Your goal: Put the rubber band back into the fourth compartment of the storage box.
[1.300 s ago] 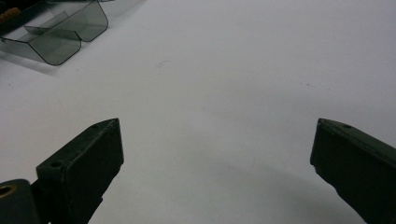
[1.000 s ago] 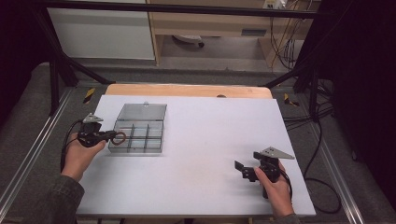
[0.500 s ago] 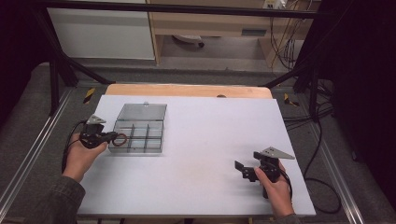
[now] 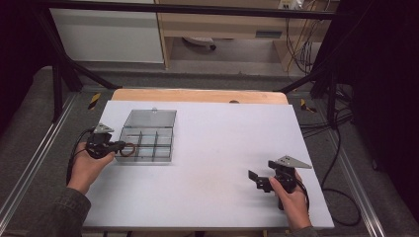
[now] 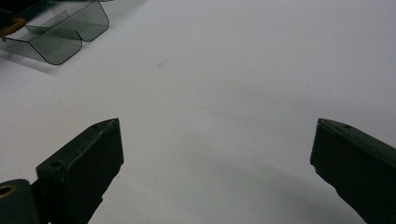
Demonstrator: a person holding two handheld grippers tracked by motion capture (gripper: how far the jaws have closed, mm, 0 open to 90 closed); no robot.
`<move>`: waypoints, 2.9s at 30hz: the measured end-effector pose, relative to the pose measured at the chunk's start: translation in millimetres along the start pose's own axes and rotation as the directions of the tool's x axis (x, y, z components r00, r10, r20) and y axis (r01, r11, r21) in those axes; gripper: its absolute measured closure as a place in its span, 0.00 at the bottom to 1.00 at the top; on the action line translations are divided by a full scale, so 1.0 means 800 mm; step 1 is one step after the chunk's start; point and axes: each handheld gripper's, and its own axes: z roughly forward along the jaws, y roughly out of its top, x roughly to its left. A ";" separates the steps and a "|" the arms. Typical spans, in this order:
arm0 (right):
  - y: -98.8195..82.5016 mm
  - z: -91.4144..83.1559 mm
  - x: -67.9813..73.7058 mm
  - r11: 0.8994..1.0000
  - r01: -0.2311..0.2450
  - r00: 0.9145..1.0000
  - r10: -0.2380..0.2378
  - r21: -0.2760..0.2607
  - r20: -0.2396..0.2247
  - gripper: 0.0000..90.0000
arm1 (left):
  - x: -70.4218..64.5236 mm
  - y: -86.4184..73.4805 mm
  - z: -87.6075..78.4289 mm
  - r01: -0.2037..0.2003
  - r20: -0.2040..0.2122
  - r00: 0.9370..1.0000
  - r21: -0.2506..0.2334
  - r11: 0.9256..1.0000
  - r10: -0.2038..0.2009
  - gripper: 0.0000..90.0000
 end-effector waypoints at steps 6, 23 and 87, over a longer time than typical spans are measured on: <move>0.000 0.000 0.000 1.000 0.001 1.000 -0.001 0.000 0.000 0.03 | 0.000 0.000 0.000 -0.002 0.001 1.000 0.004 1.000 0.002 0.95; 0.000 0.000 0.000 1.000 0.002 1.000 -0.002 0.000 0.003 0.03 | -0.001 -0.001 0.000 -0.021 -0.014 1.000 0.008 1.000 0.021 0.94; 0.000 0.000 0.000 1.000 0.003 1.000 -0.003 0.002 0.001 0.03 | -0.012 0.015 0.002 0.119 0.032 0.993 -0.141 0.983 -0.116 0.25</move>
